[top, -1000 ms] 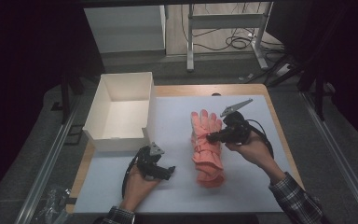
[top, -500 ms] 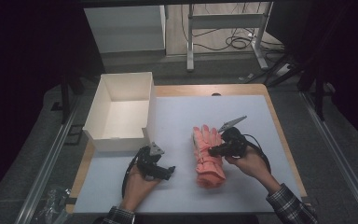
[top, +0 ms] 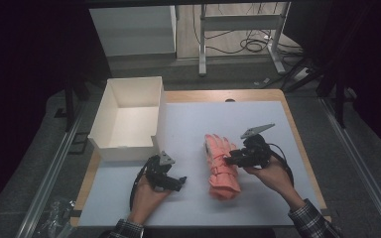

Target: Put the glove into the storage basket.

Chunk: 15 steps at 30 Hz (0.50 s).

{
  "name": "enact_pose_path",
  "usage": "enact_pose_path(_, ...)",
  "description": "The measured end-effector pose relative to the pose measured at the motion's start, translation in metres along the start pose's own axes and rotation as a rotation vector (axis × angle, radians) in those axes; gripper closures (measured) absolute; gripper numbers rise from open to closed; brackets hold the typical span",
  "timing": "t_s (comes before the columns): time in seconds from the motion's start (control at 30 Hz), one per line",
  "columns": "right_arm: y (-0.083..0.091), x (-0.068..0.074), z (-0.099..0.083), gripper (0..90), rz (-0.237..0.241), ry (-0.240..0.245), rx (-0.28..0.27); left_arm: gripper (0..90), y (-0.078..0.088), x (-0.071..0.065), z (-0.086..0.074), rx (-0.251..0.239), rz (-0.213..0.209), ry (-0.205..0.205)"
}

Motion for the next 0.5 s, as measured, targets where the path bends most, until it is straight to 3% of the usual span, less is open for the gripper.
enact_pose_path(0.2,0.015,-0.009,-0.015,59.8,-0.068,0.013,-0.031,0.0,0.0,0.0,0.0,0.0,0.0,0.0)
enact_pose_path(0.37,0.014,-0.011,-0.038,76.0,-0.077,0.016,-0.029,2.4,0.003,-0.001,-0.001,-0.013,-0.009,0.002)
enact_pose_path(0.5,0.009,-0.008,-0.056,82.9,-0.061,0.01,-0.037,4.7,0.01,0.0,-0.002,-0.01,-0.017,0.005)
Point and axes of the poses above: each handheld gripper's, and its own axes: y roughly backward along the jaws, z roughly out of its top, x roughly to its left, the point moved 2 cm from there along -y, roughly forward along the jaws, and after that the axes turned 8 degrees about y, right-handed, at the moved point
